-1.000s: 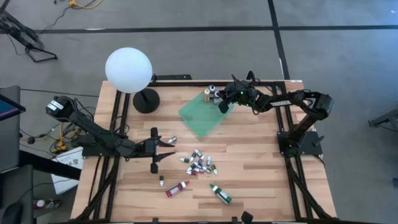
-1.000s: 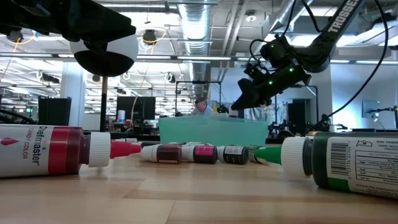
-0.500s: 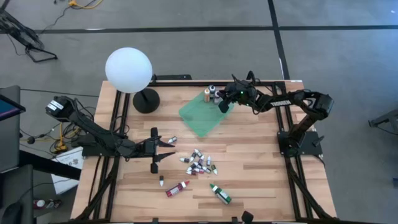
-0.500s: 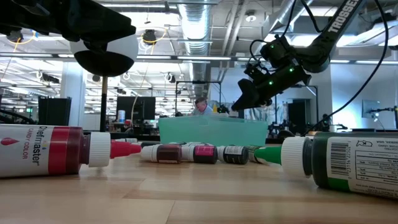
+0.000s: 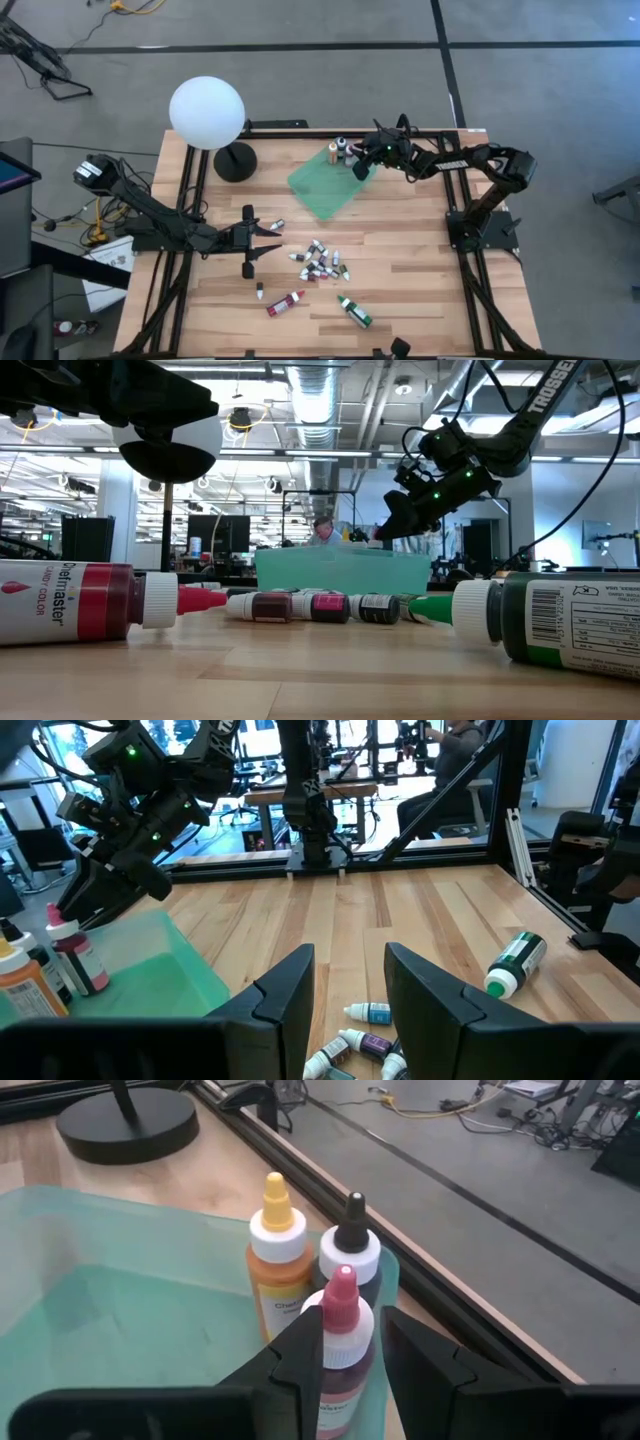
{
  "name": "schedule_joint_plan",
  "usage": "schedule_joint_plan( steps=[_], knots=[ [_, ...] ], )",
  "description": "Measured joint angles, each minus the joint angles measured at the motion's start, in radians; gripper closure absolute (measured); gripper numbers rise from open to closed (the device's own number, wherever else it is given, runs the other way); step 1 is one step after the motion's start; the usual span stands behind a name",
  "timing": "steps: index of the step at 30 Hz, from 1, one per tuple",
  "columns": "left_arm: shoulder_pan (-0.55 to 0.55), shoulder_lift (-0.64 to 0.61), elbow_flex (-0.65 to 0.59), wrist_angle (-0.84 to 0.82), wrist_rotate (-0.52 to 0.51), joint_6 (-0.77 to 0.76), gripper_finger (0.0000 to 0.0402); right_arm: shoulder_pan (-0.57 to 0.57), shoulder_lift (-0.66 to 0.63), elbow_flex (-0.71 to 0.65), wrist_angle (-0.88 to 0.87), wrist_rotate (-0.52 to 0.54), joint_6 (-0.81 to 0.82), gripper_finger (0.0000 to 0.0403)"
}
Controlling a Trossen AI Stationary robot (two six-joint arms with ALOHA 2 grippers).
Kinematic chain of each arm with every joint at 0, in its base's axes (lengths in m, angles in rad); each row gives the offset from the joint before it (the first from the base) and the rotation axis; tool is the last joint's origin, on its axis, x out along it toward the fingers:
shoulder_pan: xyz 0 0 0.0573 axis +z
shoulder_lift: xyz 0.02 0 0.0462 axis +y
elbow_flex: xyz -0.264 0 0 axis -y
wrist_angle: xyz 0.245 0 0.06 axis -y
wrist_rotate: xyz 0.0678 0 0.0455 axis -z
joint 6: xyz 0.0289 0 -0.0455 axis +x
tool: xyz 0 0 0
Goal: Pick & Place food coloring
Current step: Put the right pink food coloring bottle into the green bin, then put the bottom red food coloring bottle into the green bin
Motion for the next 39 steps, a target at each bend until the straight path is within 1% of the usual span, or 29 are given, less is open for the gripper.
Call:
schedule_joint_plan(
  steps=[24, 33, 39],
  knots=[
    [0.000, 0.000, 0.000, -0.001, 0.001, 0.000, 0.0283, 0.000, -0.010, 0.002, -0.033, 0.000, 0.000, 0.0307],
    [0.000, 0.000, 0.000, -0.001, 0.003, 0.000, 0.0283, 0.001, -0.135, 0.000, -0.170, 0.010, -0.009, 0.0307],
    [0.000, 0.000, 0.000, -0.001, 0.009, -0.011, 0.0283, 0.031, -0.221, 0.000, -0.247, -0.003, -0.010, 0.0307]
  ],
)
